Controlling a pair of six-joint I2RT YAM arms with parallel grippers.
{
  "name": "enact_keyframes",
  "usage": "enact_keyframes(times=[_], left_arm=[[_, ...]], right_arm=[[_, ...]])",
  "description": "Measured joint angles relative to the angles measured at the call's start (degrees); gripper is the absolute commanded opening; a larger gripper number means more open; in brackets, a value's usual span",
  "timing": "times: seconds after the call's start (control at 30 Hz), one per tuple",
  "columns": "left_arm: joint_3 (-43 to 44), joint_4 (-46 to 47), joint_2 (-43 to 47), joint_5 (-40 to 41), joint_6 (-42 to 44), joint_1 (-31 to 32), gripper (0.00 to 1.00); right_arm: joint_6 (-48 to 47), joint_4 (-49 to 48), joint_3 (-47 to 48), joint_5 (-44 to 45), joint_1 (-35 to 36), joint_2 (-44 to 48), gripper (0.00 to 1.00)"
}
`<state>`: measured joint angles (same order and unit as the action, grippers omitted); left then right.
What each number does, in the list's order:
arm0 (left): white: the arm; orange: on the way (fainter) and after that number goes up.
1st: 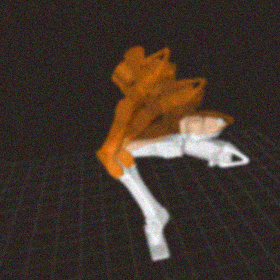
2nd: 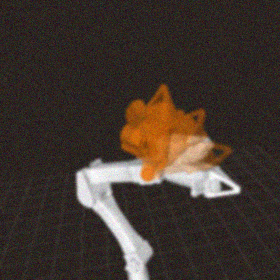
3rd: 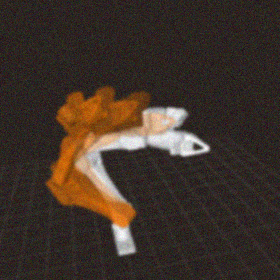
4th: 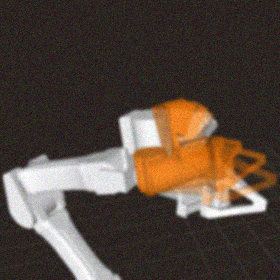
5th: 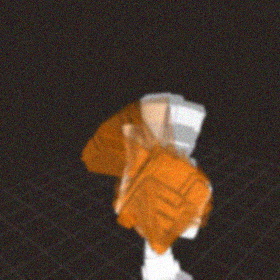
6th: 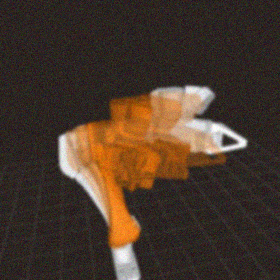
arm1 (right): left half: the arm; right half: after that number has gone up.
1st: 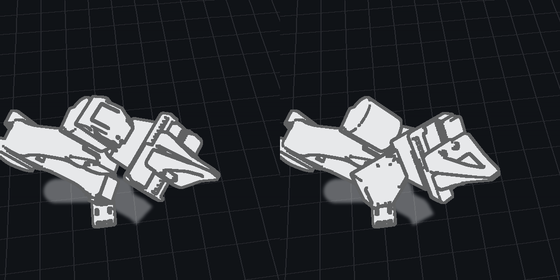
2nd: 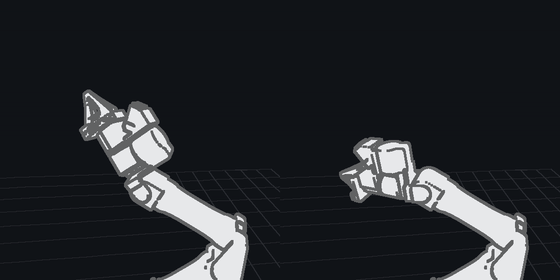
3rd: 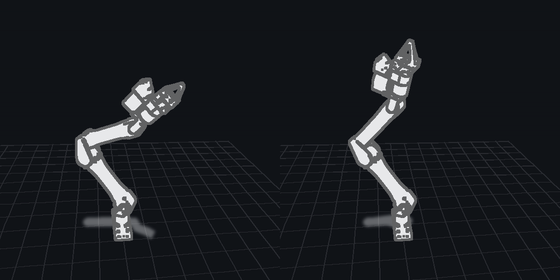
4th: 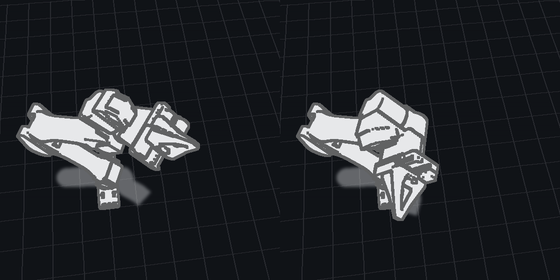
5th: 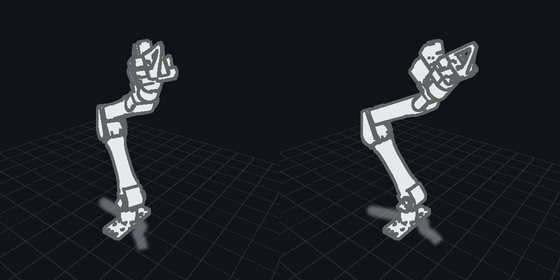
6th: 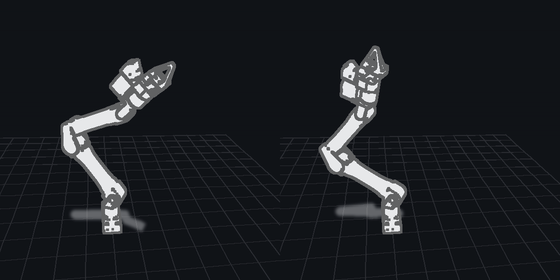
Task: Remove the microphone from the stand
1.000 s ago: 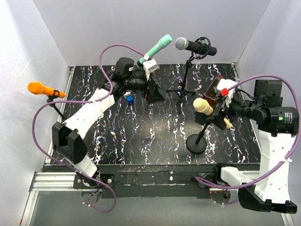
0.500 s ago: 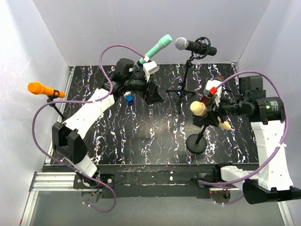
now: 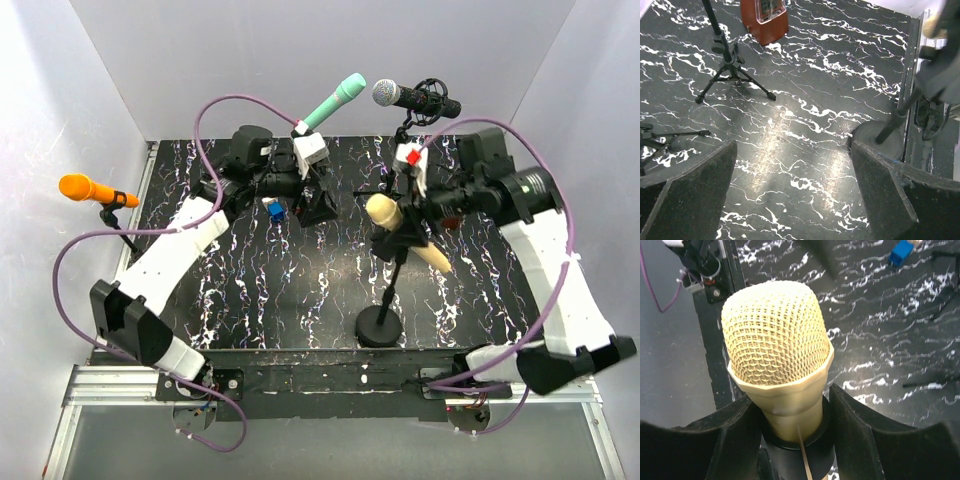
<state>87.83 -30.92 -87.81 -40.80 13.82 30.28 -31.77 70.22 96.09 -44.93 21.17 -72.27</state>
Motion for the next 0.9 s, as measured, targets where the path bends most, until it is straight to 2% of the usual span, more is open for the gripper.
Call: enact_keyframes(times=[0.2,0.33,0.37,0.53,0.6,0.67,0.9], left_arm=[[-0.72,-3.1,5.86,1.38,4.87,0.0,0.98],[-1.22,-6.91,8.57,3.02,8.96,0.0,0.98],[-1.97,-7.5,9.46,3.54,9.75,0.0,0.98],[-12.0,-5.31,15.5,6.01,9.09,0.0,0.98],[-16.5,-2.93,17.33,6.45,6.84,0.0,0.98],[-19.58,0.07,18.18,6.4,5.42,0.0,0.98],[-26.47,12.46,19.1,4.31,4.33,-0.04,0.98]], right_arm=[[1.84,-6.34,9.75,0.7,6.38,-10.4,0.05],[0.81,-10.49,12.13,2.43,9.7,-14.08,0.04],[0.61,-11.32,12.13,2.67,10.27,-14.6,0.07],[0.7,-15.96,8.9,2.75,11.63,-15.19,0.44],[1.01,-17.7,7.52,2.51,12.13,-15.45,0.5],[1.27,-18.67,7.5,2.82,12.59,-15.58,0.49],[2.71,-20.65,7.52,3.13,13.25,-16.39,0.36]])
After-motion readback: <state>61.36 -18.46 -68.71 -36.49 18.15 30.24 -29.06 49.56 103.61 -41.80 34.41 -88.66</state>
